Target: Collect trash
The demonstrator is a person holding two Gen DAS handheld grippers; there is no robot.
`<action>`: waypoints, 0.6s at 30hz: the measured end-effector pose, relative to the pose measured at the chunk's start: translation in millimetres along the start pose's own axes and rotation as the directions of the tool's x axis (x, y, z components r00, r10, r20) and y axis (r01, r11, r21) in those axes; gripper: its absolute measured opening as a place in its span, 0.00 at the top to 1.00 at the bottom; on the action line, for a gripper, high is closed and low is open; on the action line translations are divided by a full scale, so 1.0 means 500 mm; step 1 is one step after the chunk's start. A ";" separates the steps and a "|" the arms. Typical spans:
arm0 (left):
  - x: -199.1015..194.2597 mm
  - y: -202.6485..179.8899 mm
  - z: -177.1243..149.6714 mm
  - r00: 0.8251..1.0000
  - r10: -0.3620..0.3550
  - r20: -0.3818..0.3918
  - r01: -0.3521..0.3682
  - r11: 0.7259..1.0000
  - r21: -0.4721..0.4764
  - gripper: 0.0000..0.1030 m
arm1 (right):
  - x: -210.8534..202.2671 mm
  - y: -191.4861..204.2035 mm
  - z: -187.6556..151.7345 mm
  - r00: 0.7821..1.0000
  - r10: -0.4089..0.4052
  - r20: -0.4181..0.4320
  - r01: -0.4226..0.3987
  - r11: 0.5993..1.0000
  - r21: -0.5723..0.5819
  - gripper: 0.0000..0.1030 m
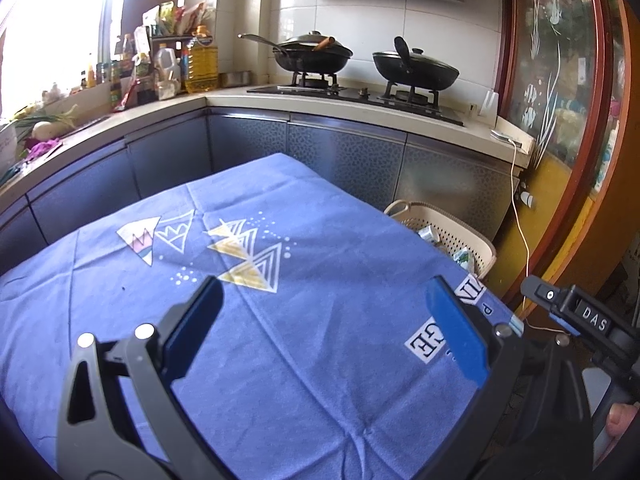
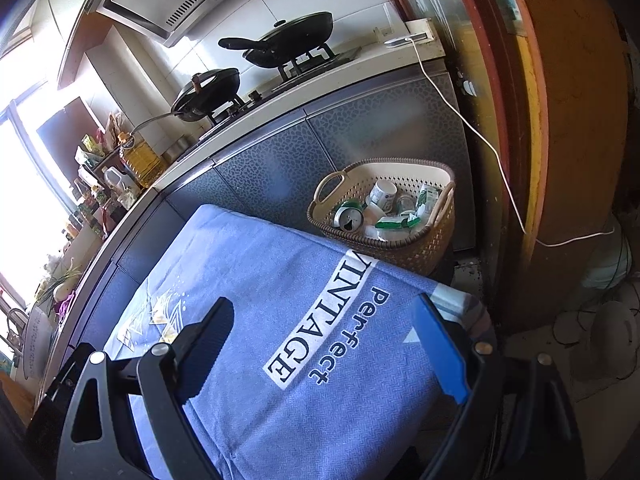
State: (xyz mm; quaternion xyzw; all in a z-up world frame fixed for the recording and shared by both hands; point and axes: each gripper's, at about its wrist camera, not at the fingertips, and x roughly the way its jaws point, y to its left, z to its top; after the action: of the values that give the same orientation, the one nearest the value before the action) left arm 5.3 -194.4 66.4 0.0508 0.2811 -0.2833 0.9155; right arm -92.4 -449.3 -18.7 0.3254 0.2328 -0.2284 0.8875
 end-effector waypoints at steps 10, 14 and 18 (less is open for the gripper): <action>-0.010 -0.070 0.042 0.998 0.059 0.004 -0.059 0.994 0.089 0.06 | 0.011 -0.050 0.011 1.000 0.009 -0.015 -0.008 0.998 0.056 0.14; -0.015 -0.087 0.041 0.998 0.059 0.026 -0.062 0.993 0.102 0.06 | 0.012 -0.062 0.014 1.000 0.013 -0.019 -0.012 0.998 0.068 0.14; -0.014 -0.095 0.046 0.996 0.087 0.037 -0.090 0.989 0.115 0.06 | 0.012 -0.067 0.018 0.999 0.022 -0.023 -0.020 0.997 0.071 0.14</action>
State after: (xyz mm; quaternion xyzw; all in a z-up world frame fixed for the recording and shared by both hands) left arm -14.2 -236.4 92.7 0.1121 0.2471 -0.2591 0.9269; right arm -104.1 -479.8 -31.7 0.3620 0.2318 -0.2233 0.8749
